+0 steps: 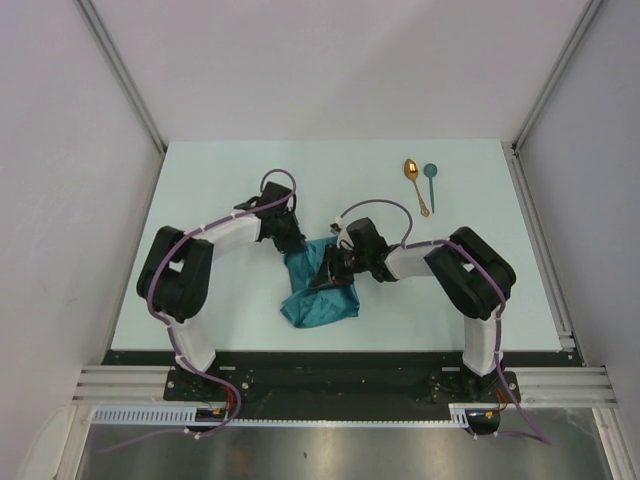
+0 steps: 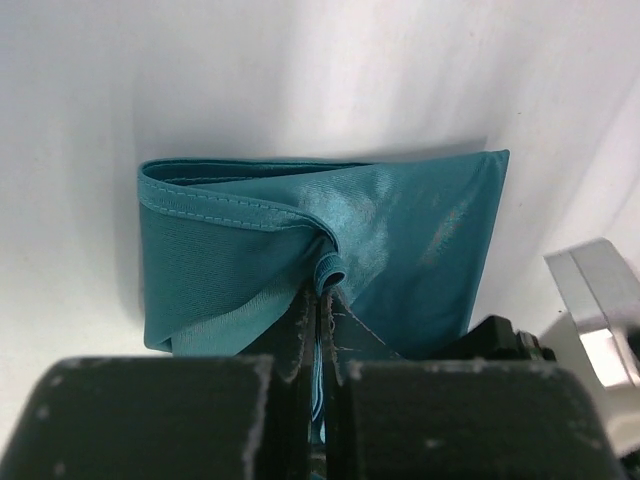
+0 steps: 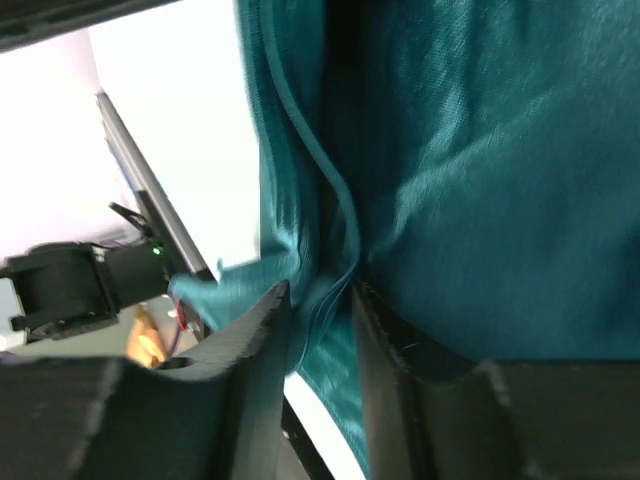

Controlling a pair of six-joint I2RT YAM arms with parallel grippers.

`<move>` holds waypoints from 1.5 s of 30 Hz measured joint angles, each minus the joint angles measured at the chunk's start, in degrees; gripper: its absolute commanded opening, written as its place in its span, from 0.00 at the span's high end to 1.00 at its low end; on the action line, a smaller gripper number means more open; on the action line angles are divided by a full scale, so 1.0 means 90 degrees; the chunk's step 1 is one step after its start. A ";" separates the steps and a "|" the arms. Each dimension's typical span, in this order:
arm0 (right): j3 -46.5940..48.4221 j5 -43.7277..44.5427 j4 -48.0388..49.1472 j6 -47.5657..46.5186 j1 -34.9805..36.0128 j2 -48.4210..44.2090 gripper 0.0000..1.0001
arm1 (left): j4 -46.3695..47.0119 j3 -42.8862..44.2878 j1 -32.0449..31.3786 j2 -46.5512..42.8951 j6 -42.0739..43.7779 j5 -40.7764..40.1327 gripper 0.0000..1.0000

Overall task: Fold the napkin into a case and place the utensils inside
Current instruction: Fold the lower triangle-folded napkin at the center of the board.

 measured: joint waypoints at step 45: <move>0.2339 0.2266 -0.2613 -0.3191 0.0933 0.0321 0.79 | 0.0097 0.0325 -0.0051 0.0658 -0.0053 0.0063 1.00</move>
